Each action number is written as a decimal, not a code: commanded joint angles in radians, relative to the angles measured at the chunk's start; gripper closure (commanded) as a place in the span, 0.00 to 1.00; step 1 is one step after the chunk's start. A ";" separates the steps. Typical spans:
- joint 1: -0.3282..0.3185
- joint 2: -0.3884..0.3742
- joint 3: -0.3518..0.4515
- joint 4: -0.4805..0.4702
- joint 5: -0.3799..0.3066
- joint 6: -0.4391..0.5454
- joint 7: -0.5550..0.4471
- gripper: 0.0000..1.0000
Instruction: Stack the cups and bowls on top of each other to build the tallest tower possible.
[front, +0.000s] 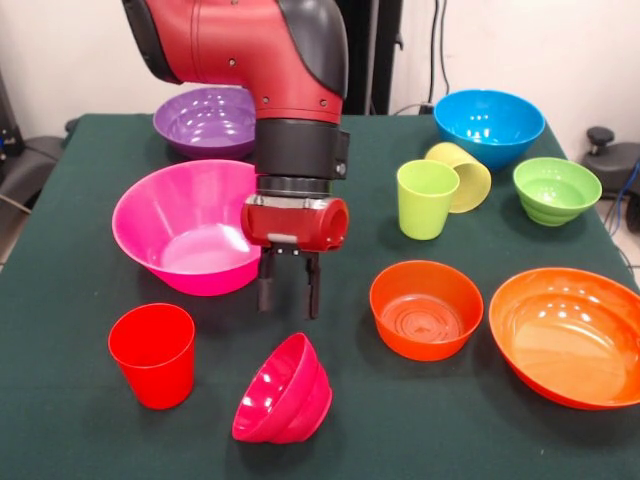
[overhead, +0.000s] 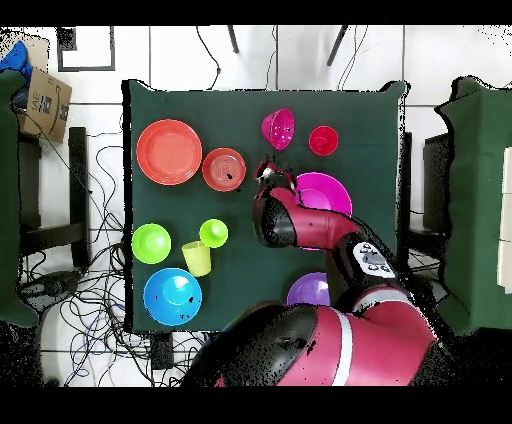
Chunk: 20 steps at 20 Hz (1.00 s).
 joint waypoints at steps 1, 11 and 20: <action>0.007 -0.006 0.030 -0.049 -0.034 0.037 0.056 0.00; -0.067 -0.140 0.161 0.059 -0.062 0.139 0.070 0.00; -0.146 -0.145 0.290 0.074 -0.086 0.175 0.044 0.00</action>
